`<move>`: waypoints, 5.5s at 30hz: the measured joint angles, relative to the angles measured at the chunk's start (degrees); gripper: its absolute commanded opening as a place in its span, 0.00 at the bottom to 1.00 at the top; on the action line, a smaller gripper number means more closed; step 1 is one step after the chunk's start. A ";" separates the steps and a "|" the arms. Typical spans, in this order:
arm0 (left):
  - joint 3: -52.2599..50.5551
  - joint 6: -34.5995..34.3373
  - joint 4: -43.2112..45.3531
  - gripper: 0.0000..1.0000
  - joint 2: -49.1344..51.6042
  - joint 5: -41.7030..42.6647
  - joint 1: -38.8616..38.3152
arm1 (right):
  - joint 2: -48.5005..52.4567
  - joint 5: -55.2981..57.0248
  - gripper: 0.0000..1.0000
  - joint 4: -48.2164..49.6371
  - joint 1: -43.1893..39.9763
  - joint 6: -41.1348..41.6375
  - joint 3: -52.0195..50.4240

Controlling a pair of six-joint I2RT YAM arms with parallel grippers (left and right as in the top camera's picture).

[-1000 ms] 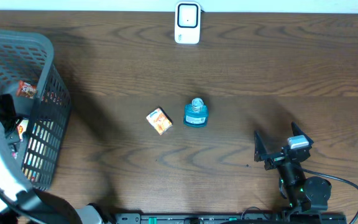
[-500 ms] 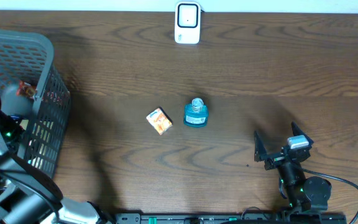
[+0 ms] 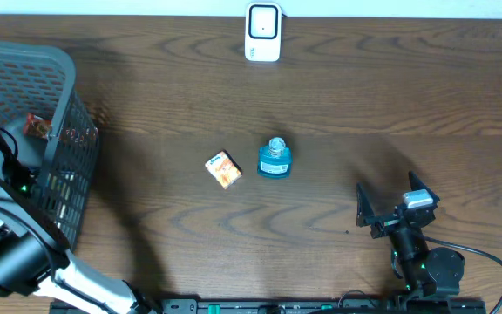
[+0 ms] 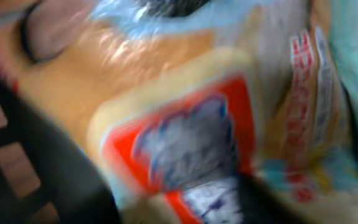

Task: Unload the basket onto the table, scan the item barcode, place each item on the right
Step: 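Reach into the basket and grasp the yellow snack bag with the left gripper, then hold the snack bag under the scanner, then drop it right of the bottle, then reach into the basket and grasp the light green wipes pack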

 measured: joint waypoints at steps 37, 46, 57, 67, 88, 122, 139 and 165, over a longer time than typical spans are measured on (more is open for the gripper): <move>10.16 40.28 16.83 0.07 -34.36 12.96 0.11 | 0.00 0.02 0.99 0.02 0.00 0.00 0.00; 10.19 46.73 28.83 0.07 -45.11 36.04 -7.78 | 0.00 0.02 0.99 0.00 0.00 0.00 0.00; 10.19 54.95 38.69 0.07 -41.31 40.00 -43.76 | 0.00 0.00 0.99 0.00 0.00 0.00 0.00; 10.25 61.07 44.48 0.07 -23.10 28.87 -69.26 | 0.00 0.02 0.99 0.00 0.00 0.00 0.00; 10.25 66.73 43.50 0.11 -7.21 19.19 -77.90 | 0.00 0.02 0.99 0.00 0.00 0.00 -0.02; 17.07 55.04 -6.69 0.95 -32.44 -17.22 -18.86 | 0.00 0.02 0.99 0.02 0.00 0.00 -0.02; 2.27 40.54 -5.60 0.97 -15.30 -17.75 0.17 | 0.00 0.02 0.99 0.02 0.00 0.00 -0.02; -5.99 110.97 23.34 0.98 -13.64 -13.68 2.69 | 0.00 0.02 0.99 0.02 0.00 0.00 -0.02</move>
